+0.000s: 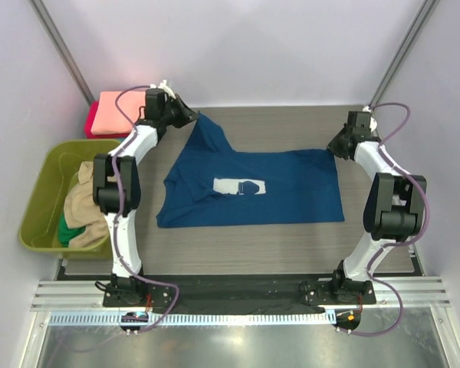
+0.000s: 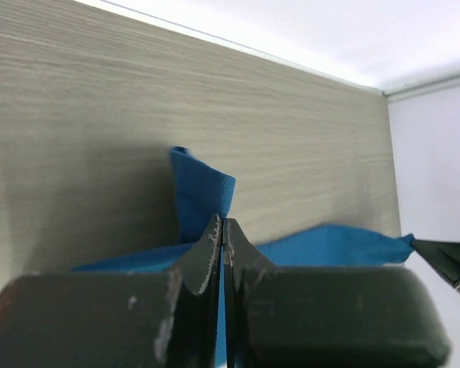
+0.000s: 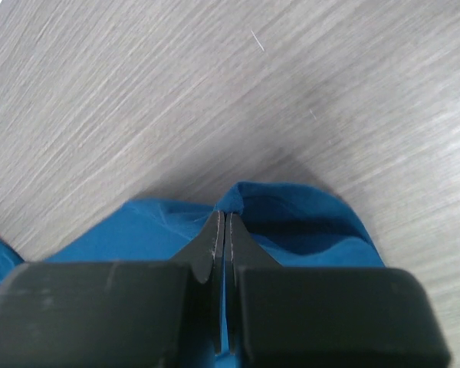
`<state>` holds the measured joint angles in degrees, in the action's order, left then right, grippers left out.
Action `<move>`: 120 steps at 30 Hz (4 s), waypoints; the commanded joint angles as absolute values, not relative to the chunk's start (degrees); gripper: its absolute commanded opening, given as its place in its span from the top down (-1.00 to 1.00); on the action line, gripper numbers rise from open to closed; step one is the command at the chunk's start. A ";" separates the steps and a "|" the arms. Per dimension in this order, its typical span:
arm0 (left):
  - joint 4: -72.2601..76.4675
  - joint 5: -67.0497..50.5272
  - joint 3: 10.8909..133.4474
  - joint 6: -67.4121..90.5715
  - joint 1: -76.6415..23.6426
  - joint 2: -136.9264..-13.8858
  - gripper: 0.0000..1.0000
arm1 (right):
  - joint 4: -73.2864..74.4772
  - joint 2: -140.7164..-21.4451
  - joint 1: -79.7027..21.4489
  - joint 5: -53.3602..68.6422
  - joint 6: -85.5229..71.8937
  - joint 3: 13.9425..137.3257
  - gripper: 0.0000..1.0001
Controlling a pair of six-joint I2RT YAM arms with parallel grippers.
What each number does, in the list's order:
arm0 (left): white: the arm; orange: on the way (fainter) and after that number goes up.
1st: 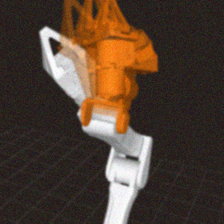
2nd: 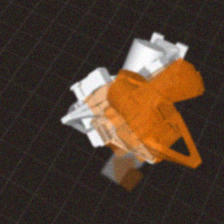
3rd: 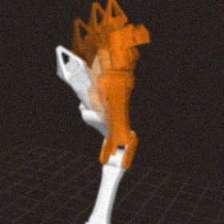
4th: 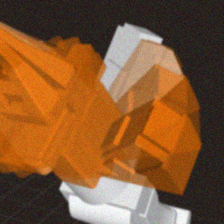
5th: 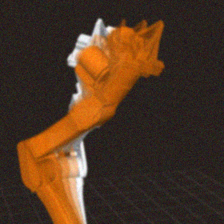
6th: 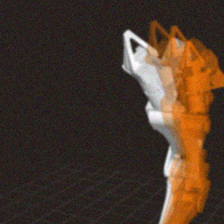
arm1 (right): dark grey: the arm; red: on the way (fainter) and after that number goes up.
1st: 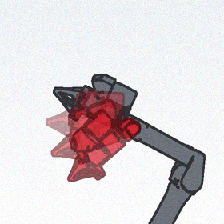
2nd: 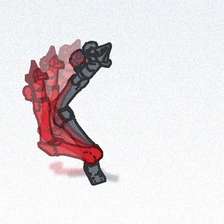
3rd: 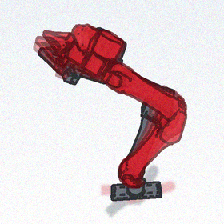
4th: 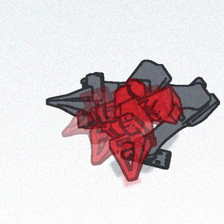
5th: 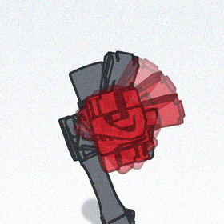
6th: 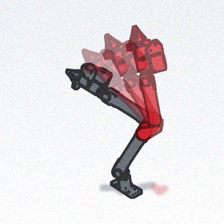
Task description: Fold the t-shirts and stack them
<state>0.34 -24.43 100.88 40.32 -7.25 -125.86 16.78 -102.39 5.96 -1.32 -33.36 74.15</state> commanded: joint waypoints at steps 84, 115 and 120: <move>-34.53 1.31 121.72 28.04 -27.33 -125.34 0.24 | 28.81 -50.97 -52.56 -7.37 -60.58 39.53 -0.63; -45.79 7.38 49.04 32.52 -29.18 -36.91 0.07 | 32.26 -129.88 -33.31 -14.34 -23.73 104.32 -0.47; -46.23 5.27 49.48 32.08 -29.09 -39.81 0.10 | 32.26 -136.13 -32.96 -13.44 -26.19 109.93 0.16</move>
<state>-47.81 6.79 48.71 33.58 -28.97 -38.41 32.45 -131.83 -32.75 -16.23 -24.67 105.97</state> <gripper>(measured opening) 0.456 0.440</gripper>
